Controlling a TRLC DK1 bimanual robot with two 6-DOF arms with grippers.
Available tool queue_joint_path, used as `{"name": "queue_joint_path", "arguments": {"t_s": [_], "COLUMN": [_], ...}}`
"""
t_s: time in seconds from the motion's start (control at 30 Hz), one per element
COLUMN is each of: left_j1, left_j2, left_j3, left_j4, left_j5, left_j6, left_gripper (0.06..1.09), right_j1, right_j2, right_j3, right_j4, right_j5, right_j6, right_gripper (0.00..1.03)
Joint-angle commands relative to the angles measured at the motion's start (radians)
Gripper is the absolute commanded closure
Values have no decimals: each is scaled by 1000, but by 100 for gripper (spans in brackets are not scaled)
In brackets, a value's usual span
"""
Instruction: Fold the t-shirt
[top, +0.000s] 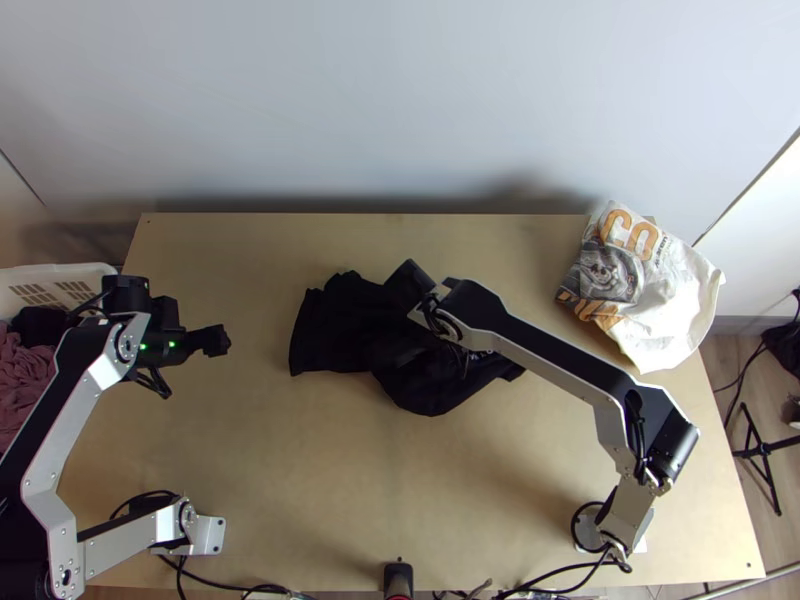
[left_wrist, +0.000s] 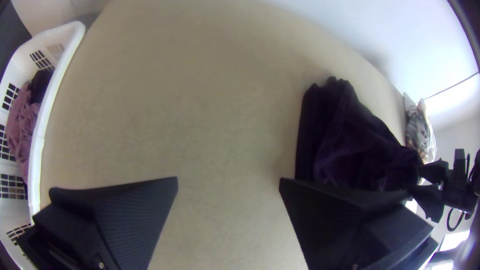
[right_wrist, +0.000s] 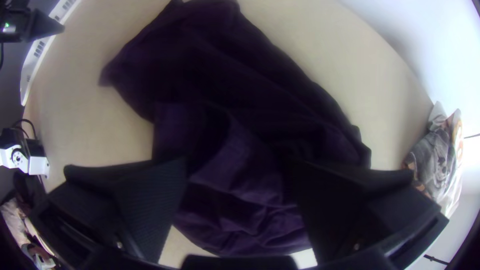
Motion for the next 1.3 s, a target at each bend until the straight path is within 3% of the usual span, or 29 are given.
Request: {"name": "queue_joint_path", "arguments": {"t_s": [0.0,0.3,0.5,1.03,1.27], "left_j1": [18,38,13,-263,-383], "left_j2": [4,-8,-54,-91,-46], "left_j3": [-7,-1,14,-37,-57], "left_j4": [2,-15,-67,-53,47], "left_j5": [2,2,36,36,36], "left_j6": [10,18,18,-85,-168], "left_gripper": [10,10,10,10,10], "right_j1": [33,79,59,-92,-99], "right_j2": [-50,-158,-195,-146,-213], "right_j3": [-53,-123,-39,674,713], "right_j4": [49,182,193,193,414], "right_j5": [67,65,67,87,183], "right_j6": [-37,-92,-94,-146,-201], "right_gripper": [94,99,99,100,100]}}
